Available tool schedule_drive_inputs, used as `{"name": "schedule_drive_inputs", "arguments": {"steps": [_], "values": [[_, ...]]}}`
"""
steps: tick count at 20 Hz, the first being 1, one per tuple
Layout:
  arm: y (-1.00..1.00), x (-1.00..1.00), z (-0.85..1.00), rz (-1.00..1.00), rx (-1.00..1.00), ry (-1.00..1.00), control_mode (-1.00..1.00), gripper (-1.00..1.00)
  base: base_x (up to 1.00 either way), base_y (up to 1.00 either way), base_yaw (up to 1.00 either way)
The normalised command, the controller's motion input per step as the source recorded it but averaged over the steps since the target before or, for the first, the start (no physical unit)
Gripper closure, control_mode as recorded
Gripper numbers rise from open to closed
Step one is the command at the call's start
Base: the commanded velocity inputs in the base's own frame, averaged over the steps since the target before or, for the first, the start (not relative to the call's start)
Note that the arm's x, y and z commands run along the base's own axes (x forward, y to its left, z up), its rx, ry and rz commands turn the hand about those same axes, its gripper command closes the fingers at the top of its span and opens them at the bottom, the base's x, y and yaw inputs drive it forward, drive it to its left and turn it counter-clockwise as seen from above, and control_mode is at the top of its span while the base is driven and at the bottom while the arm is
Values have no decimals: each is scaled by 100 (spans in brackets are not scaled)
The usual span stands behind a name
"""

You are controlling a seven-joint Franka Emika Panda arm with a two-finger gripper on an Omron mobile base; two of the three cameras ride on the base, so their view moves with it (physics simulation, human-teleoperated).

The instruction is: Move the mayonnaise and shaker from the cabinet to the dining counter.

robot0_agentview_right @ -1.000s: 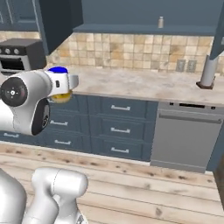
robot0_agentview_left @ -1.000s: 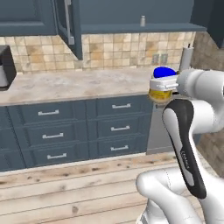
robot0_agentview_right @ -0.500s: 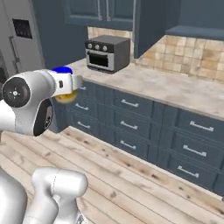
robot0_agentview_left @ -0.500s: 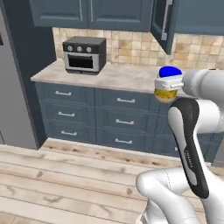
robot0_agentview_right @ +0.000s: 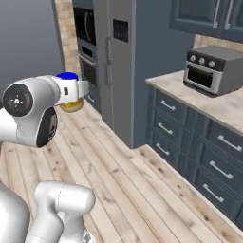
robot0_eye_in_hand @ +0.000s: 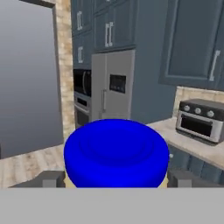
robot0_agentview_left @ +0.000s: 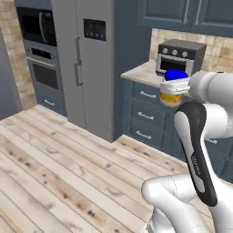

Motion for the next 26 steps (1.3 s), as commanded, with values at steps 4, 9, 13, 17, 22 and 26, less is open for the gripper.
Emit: {"name": "schedule_drive_inputs", "arguments": {"steps": [4,9,13,17,22,26], "values": [[0,0,0,0,0,0,100,100,-19,56,60],[0,0,0,0,0,0,100,100,-35,33,50],[0,0,0,0,0,0,100,100,-59,20,32],[0,0,0,0,0,0,100,100,-96,27,17],[0,0,0,0,0,0,100,100,-90,51,7],[0,0,0,0,0,0,100,100,-71,73,3]]}}
